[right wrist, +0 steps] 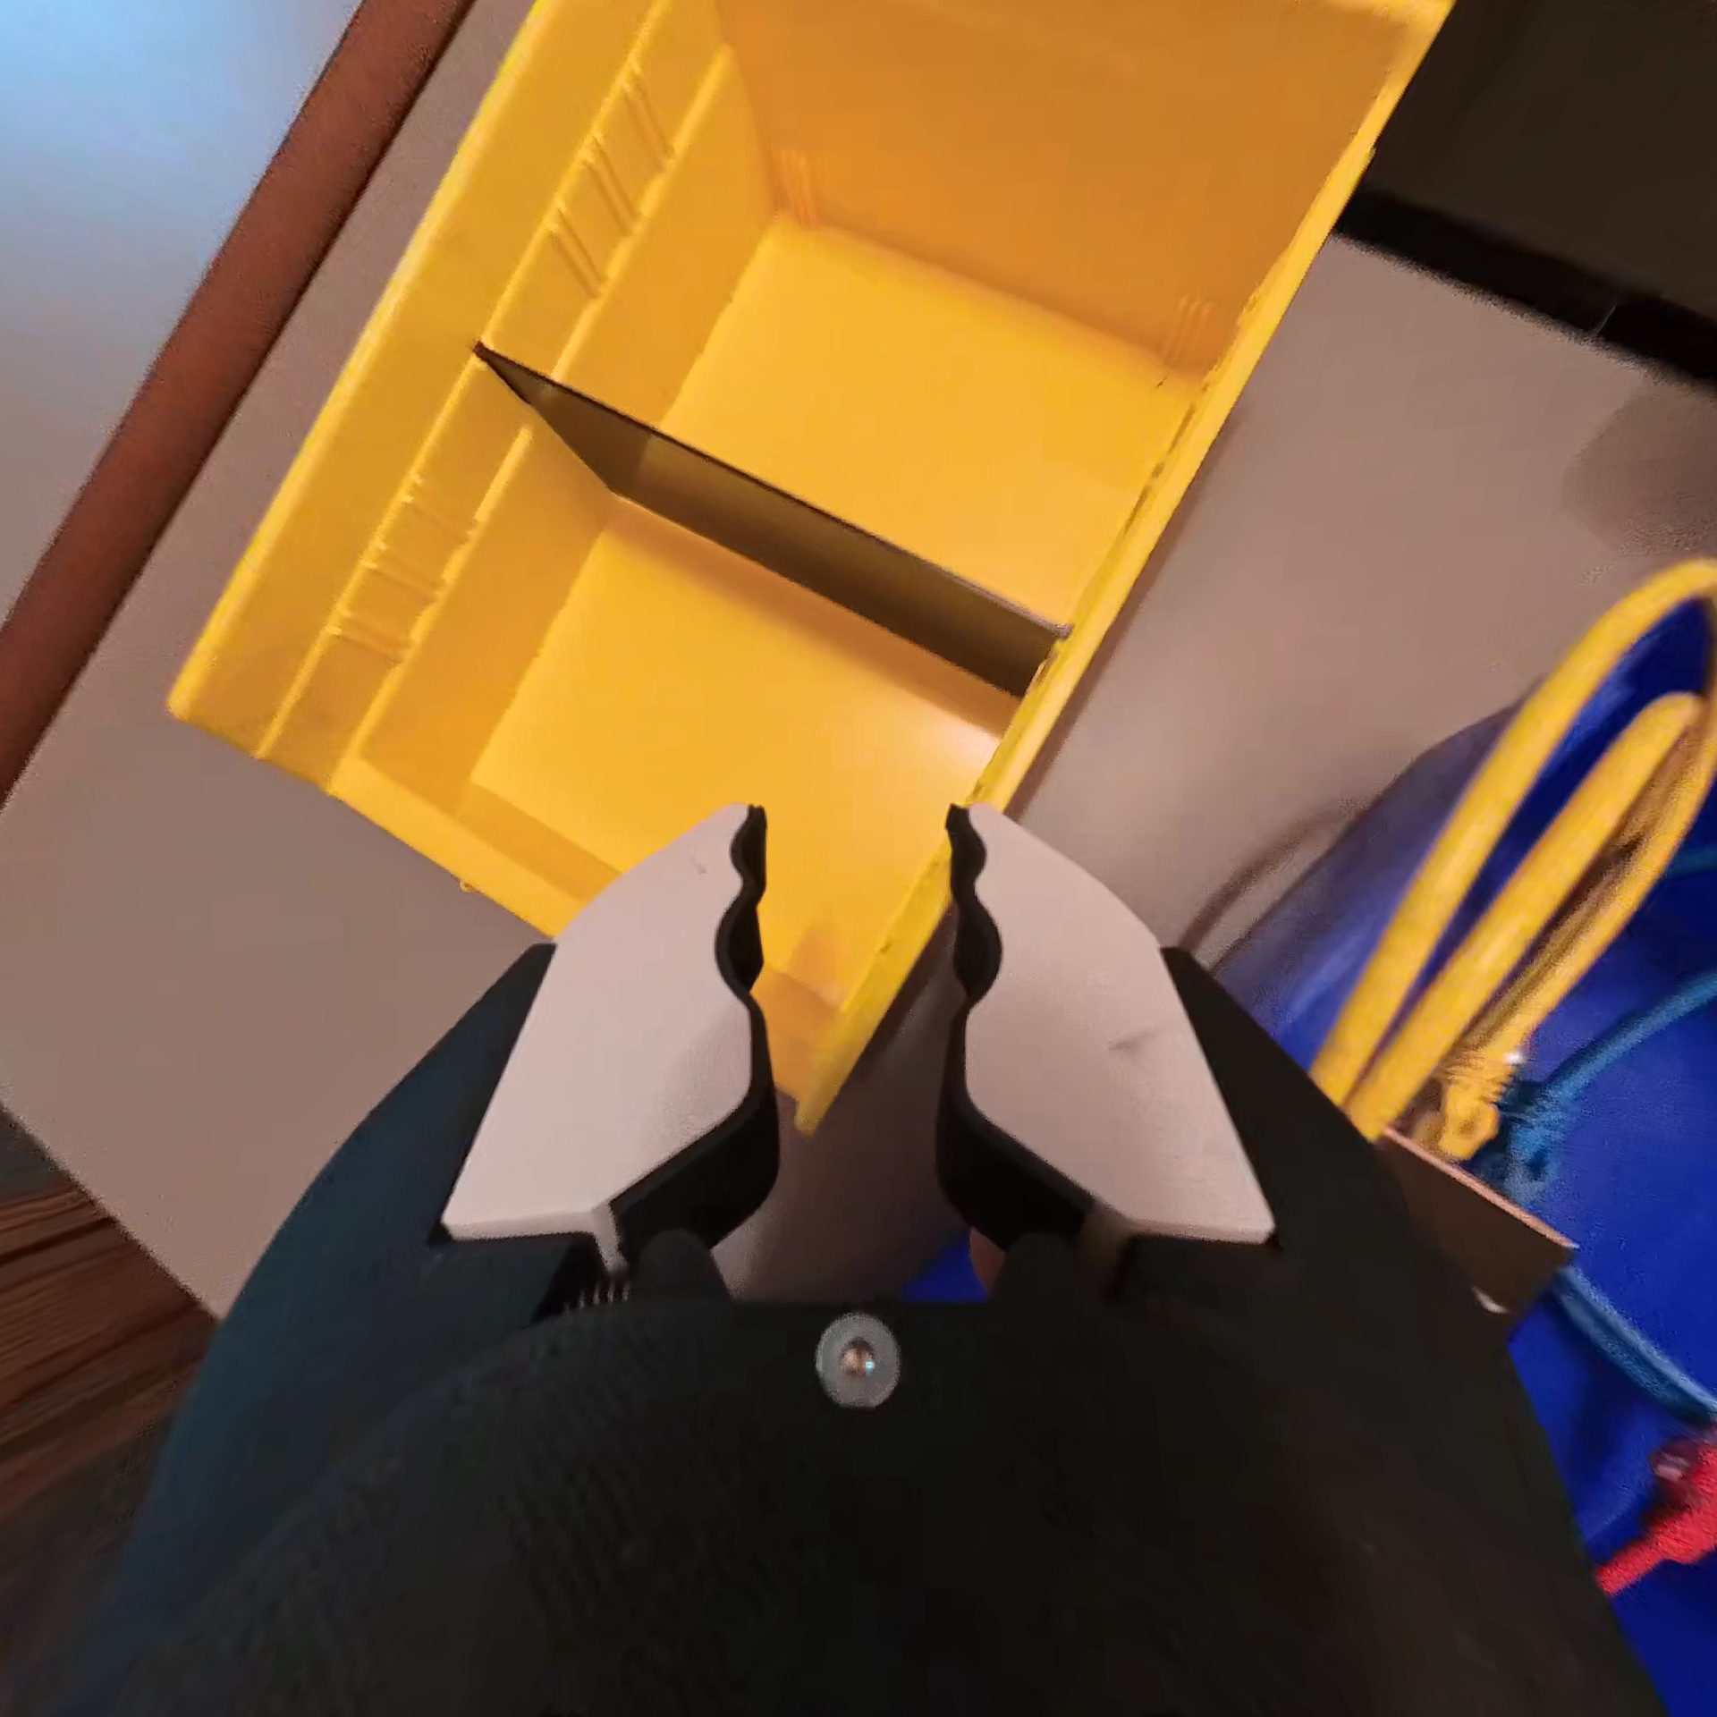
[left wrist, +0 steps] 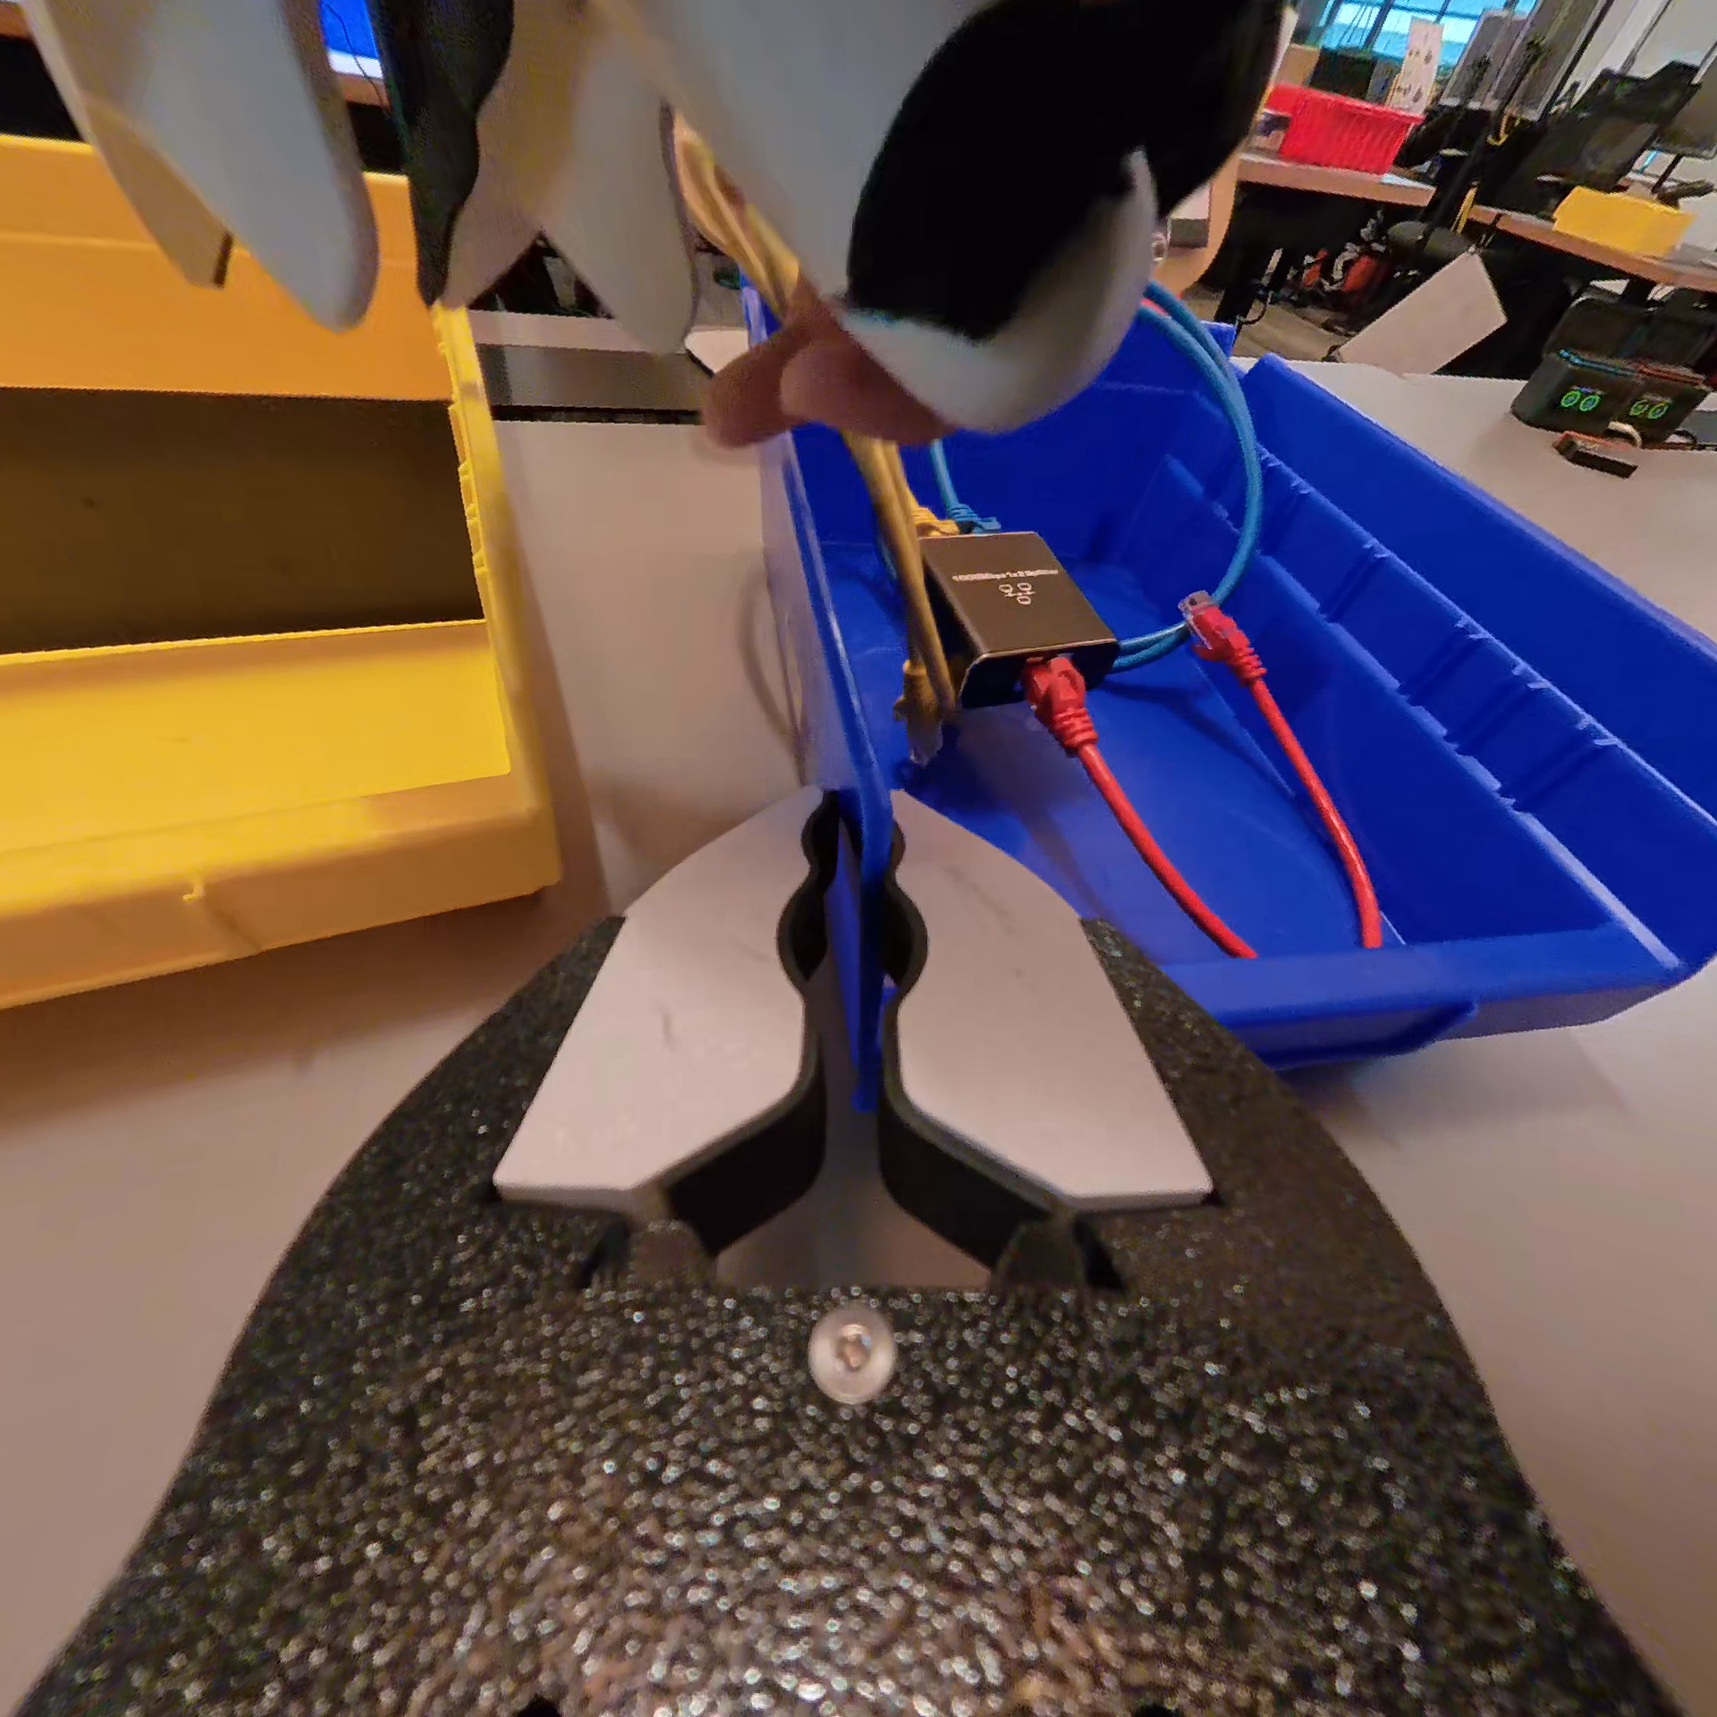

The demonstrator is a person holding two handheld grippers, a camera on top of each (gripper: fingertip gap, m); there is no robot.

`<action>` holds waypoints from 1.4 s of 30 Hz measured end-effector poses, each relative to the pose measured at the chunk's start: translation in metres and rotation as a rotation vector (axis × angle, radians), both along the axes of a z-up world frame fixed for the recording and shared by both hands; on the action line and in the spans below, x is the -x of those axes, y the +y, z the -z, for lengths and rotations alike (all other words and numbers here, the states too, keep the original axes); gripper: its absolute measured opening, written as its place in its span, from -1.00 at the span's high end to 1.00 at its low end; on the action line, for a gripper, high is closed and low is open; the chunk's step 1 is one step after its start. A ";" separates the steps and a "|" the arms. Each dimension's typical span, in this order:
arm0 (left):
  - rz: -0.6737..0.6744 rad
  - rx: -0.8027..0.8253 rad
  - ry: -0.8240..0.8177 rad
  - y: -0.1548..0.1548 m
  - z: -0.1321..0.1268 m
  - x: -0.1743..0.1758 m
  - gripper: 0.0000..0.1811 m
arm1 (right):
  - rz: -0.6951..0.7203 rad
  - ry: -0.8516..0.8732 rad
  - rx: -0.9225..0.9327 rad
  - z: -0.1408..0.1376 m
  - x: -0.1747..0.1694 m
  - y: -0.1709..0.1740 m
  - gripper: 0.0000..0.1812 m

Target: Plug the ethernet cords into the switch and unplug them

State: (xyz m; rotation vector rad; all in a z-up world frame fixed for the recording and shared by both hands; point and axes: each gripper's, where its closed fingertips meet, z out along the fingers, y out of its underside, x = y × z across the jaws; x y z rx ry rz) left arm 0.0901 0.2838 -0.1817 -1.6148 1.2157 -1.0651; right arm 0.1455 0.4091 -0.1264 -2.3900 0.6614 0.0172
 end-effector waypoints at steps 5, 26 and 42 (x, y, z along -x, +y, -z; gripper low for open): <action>0.004 0.003 -0.002 0.000 0.000 0.000 0.93 | 0.051 -0.047 0.067 0.003 -0.021 -0.010 0.44; -0.024 0.004 -0.005 0.006 0.000 0.002 0.95 | -0.075 -0.329 0.367 0.062 -0.046 0.019 0.40; 0.006 0.056 -0.017 0.006 0.000 0.000 0.94 | 0.060 0.209 0.253 0.070 -0.040 0.020 0.60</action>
